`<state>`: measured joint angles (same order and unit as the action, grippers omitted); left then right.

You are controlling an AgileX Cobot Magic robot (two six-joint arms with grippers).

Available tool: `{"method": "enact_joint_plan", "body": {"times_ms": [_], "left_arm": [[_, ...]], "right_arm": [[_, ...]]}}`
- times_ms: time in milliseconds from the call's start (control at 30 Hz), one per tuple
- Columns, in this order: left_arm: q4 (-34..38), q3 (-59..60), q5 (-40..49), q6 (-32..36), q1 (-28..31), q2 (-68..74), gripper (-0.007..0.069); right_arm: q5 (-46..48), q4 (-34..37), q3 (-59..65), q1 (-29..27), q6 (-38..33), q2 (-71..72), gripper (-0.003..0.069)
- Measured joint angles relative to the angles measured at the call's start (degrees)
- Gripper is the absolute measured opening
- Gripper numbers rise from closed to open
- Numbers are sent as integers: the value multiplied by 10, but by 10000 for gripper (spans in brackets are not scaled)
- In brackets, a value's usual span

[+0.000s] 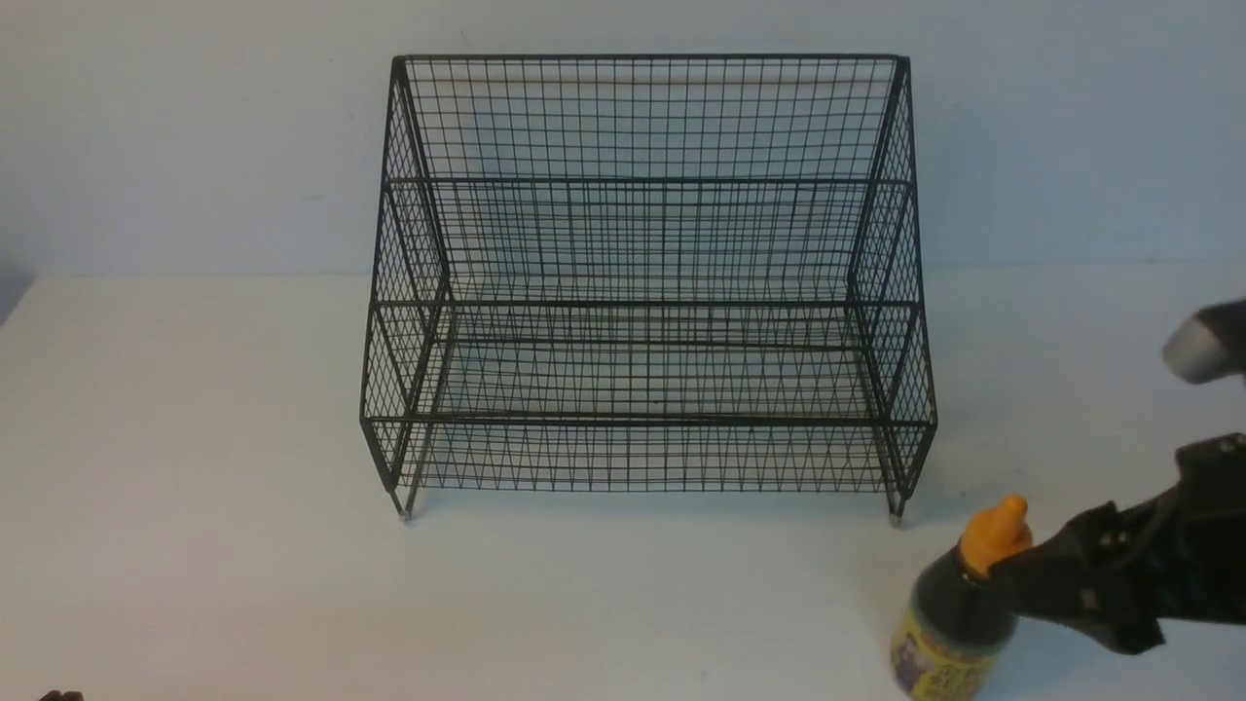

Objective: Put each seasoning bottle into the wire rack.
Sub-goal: Use the right arm to grab the condiment bottle closest to it

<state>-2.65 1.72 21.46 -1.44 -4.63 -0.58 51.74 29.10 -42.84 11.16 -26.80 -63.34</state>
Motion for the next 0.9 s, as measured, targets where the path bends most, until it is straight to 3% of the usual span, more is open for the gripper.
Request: {"method": "enact_joint_plan", "body": {"times_ms": [200, 500, 600, 667, 733, 900], "left_arm": [[0, 0, 0, 0, 0, 0, -5], [0, 0, 0, 0, 0, 0, -5], [0, 0, 0, 0, 0, 0, -5], [0, 0, 0, 0, 0, 0, -5], [0, 0, 0, 0, 0, 0, -5], [0, 0, 0, 0, 0, 0, -5]], "right_arm": [[-62, -73, -13, 58, 76, -51, 556], [-95, -115, -13, 65, 117, -96, 550], [-97, -114, -13, 65, 117, -108, 505], [-96, -106, -13, 65, 117, -112, 389], [-94, -106, -14, 65, 118, -110, 321], [-30, -123, -19, 66, 145, -75, 325]]}}
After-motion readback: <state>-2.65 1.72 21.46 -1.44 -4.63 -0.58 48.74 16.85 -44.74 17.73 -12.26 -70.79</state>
